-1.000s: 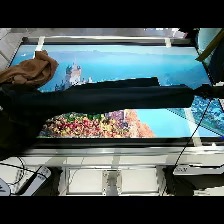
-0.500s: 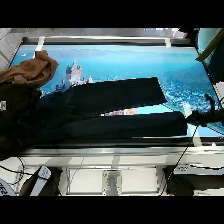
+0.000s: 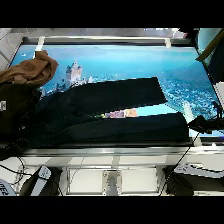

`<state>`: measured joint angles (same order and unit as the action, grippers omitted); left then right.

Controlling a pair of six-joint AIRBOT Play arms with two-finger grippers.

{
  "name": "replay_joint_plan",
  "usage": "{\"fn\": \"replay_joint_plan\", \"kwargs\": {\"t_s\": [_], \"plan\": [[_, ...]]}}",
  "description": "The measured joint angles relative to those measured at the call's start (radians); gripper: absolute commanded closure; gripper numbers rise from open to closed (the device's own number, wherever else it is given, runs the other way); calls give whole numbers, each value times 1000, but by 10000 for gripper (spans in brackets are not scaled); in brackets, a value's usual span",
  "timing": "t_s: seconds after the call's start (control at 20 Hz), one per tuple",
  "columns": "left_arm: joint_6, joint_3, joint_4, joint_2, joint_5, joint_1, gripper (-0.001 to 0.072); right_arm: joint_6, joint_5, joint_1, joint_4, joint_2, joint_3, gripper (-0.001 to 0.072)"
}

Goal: Fold the clothes and pants, and hang the long-sleeved shirts on hangers.

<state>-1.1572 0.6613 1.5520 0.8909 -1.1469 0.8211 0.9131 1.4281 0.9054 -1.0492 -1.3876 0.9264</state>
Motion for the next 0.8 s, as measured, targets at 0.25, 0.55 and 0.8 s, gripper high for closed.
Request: {"fn": "replay_joint_plan", "kwargs": {"t_s": [0.25, 0.55, 0.8], "plan": [[-6, -2, 6, 0, 2, 0, 667, 0, -8, 3, 6, 10, -3, 440], [-7, -2, 6, 0, 2, -1, 667, -14, 7, 3, 9, 11, -4, 440], [-10, -2, 7, 0, 2, -1, 667, -50, 18, 3, 77, 11, -4, 441]]}}
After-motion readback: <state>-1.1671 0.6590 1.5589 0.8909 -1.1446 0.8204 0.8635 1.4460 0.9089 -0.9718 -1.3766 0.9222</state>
